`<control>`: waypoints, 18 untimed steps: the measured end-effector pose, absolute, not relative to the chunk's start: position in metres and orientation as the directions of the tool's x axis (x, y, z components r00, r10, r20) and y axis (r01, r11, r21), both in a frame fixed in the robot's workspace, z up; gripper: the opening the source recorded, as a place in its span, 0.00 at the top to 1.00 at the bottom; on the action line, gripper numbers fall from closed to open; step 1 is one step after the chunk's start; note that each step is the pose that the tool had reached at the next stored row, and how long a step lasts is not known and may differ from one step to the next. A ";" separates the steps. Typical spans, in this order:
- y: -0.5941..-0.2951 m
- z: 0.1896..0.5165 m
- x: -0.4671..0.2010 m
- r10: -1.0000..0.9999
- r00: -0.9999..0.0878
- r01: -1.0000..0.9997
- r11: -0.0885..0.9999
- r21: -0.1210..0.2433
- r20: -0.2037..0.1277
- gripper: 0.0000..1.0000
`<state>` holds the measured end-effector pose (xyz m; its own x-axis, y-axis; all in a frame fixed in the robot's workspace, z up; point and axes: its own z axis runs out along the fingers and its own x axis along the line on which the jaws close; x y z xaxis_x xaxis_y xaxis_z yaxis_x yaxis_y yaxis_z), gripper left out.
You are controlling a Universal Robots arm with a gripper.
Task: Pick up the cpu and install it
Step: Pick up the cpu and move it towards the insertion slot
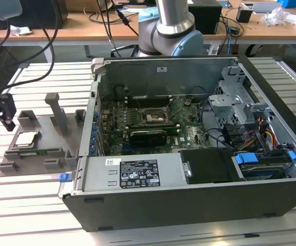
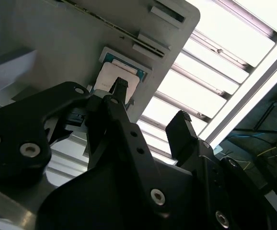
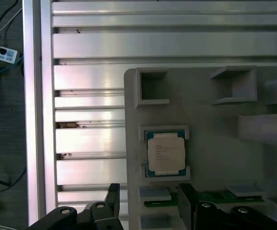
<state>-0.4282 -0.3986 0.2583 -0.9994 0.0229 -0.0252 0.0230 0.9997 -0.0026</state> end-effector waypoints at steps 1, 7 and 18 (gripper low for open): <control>-0.399 0.258 -0.428 0.023 -0.999 0.023 1.000 -0.003 -0.025 0.40; -0.399 0.255 -0.427 0.023 -0.999 0.023 1.000 -0.002 -0.025 0.40; -0.398 0.250 -0.419 0.023 -0.999 0.023 1.000 -0.003 -0.025 0.40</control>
